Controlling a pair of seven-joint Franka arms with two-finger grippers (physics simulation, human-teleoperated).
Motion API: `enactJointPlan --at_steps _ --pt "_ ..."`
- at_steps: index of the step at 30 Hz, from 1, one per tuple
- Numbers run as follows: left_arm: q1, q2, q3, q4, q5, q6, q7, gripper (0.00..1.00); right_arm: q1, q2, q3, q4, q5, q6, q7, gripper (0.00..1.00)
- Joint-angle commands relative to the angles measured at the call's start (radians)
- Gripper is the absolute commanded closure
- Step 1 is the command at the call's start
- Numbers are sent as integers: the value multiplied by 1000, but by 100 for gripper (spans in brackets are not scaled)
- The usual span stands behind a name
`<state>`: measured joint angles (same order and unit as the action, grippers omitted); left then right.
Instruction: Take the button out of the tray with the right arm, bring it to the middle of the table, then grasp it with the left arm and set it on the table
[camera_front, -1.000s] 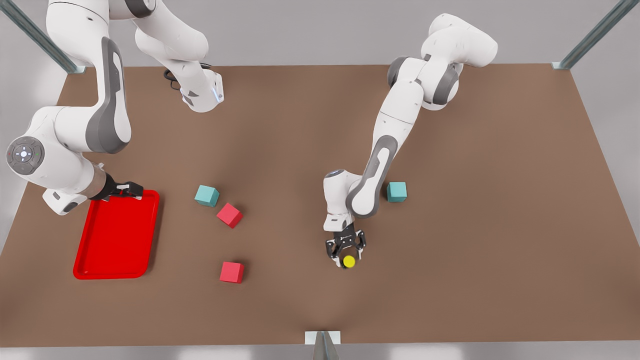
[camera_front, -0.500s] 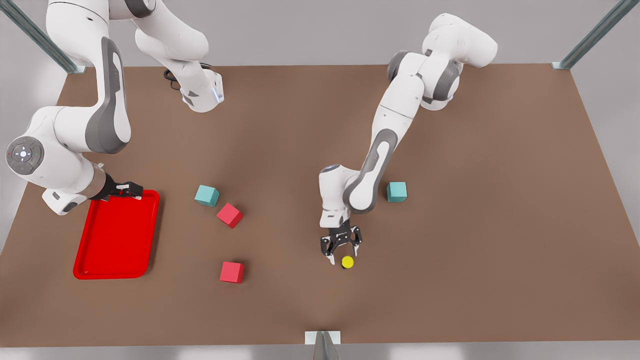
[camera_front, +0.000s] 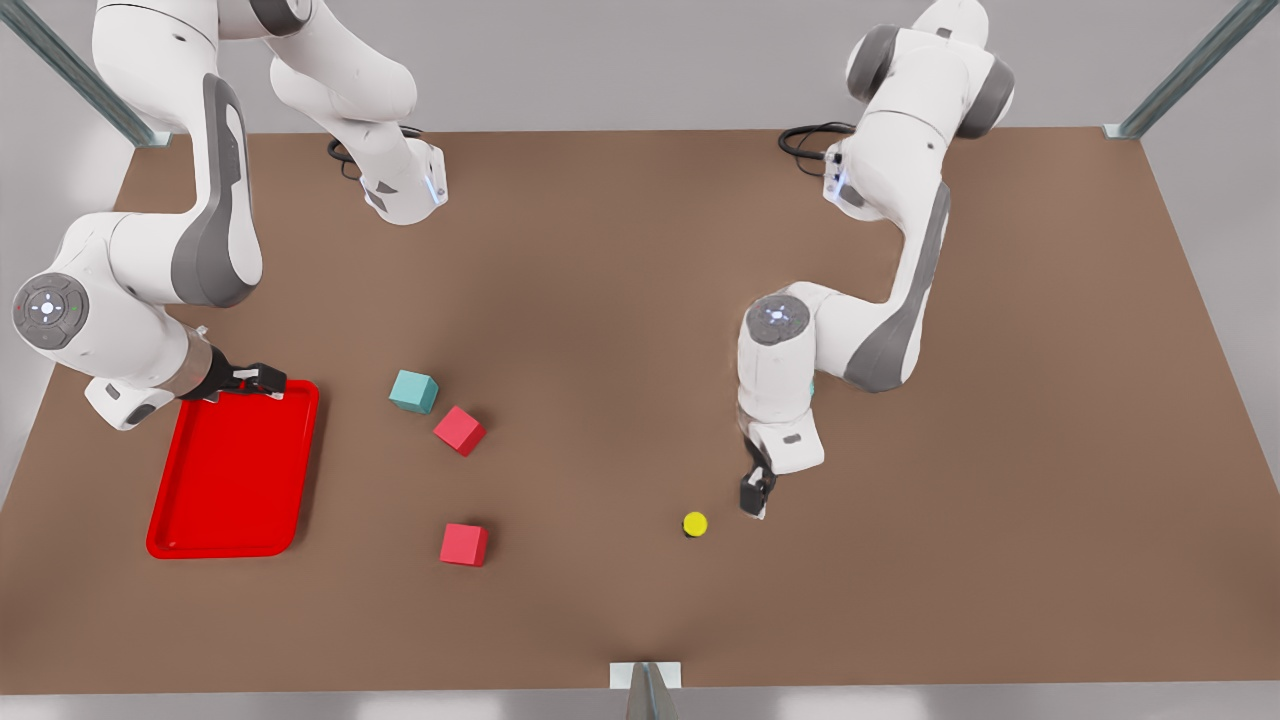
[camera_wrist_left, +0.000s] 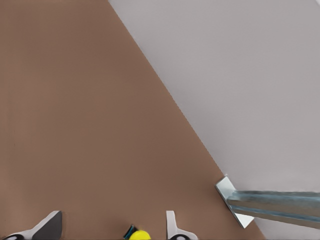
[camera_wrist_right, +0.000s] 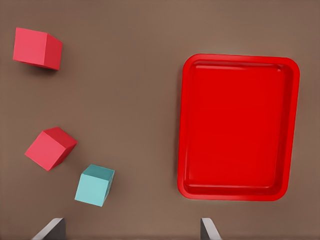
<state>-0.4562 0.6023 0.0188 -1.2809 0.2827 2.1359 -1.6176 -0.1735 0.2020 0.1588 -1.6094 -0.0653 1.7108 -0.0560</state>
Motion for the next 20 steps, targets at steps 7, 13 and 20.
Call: enactJointPlan --at_steps 7,13,20 --pt "297 -306 47 3 -421 -694 1664 0 0 -1 1 0 1 0 -1 0" --pt "350 -315 41 29 -431 -692 1657 0 0 -1 -1 0 1 0 -1 0" --pt "349 -305 41 28 -427 -688 1664 0 2 -1 1 0 1 0 -1 0"
